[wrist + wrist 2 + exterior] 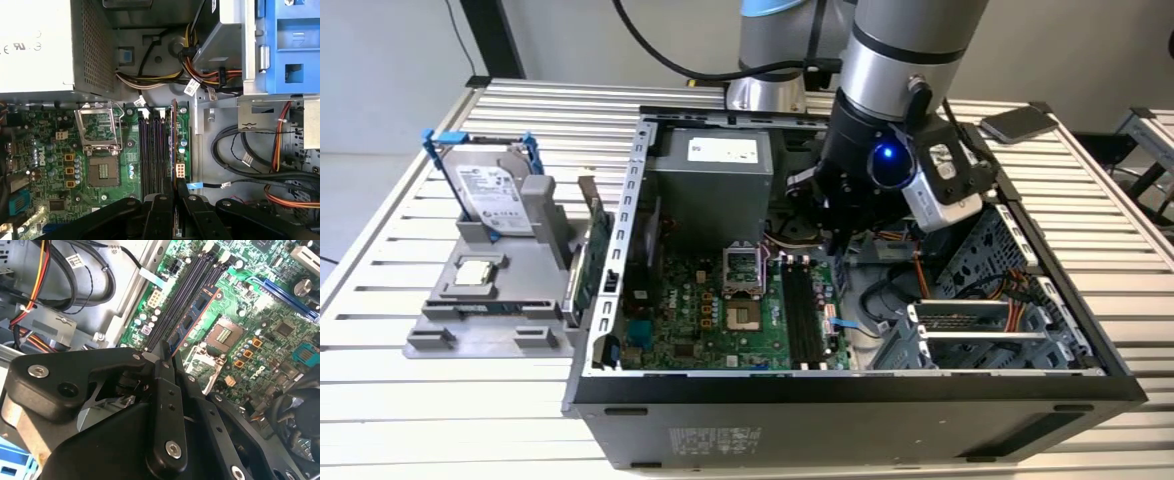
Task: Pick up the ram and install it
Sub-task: 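Insert the ram into the slot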
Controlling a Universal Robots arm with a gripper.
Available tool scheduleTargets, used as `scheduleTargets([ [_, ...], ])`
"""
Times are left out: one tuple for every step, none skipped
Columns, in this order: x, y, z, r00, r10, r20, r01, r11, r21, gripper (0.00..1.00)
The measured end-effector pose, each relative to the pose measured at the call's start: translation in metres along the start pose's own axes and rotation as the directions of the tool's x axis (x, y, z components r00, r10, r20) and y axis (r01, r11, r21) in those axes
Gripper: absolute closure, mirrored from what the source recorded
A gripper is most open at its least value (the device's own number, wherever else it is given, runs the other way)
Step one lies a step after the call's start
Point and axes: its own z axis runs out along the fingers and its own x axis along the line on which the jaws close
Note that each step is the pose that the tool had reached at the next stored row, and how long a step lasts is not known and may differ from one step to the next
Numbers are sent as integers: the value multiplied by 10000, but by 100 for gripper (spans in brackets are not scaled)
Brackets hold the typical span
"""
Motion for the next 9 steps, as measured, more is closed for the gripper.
scheduleTargets([
  [0,0,0,10000,0,0,0,10000,0,100],
  [0,0,0,10000,0,-1,0,10000,1,100],
  [0,0,8,10000,1,-1,-1,10000,1,100],
  [0,0,25,10000,0,0,0,10000,0,100],
  [1,-1,43,10000,0,0,0,10000,0,100],
  [1,-2,61,10000,1,0,-1,10000,1,100],
  [1,-4,79,10000,1,1,-1,10000,-1,100],
  [1,-7,98,10000,1,1,-1,10000,0,100],
  [3,-9,114,10000,1,1,-1,10000,0,100],
])
